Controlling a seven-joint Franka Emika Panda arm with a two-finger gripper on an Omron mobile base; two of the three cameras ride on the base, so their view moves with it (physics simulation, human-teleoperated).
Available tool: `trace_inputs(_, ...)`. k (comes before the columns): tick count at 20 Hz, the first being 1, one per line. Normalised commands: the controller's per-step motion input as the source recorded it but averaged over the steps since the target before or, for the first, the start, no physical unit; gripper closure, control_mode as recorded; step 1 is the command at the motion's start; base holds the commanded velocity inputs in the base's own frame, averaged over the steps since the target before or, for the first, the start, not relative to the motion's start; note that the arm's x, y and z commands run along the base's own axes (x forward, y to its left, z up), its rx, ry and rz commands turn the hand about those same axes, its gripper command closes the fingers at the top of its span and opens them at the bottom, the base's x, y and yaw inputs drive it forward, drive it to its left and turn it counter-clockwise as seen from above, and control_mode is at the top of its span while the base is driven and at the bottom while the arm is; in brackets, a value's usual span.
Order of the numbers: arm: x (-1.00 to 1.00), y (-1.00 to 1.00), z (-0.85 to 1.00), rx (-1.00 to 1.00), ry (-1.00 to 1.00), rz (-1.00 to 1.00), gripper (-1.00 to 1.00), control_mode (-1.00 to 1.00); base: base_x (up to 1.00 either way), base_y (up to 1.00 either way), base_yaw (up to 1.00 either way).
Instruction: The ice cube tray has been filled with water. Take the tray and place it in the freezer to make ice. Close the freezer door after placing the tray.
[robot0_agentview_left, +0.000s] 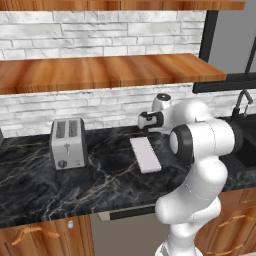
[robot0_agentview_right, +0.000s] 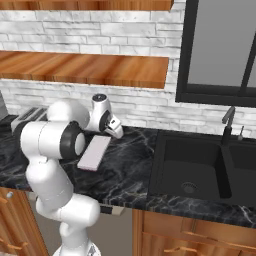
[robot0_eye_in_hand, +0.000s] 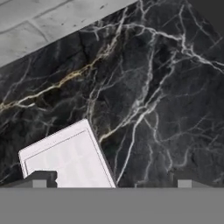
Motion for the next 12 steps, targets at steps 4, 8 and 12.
trace_inputs(4, 0.54, 0.00, -0.33, 0.00, 0.06, 0.00, -1.00, -1.00, 0.00, 0.00, 0.00)
trace_inputs(8, 0.54, 0.00, -0.32, 0.00, 0.07, 0.00, -1.00, -1.00, 0.00, 0.00, 0.00)
trace_inputs(12, 0.57, 0.00, -0.33, 0.00, 0.08, -0.01, -1.00, -1.00, 0.00, 0.00, 0.00)
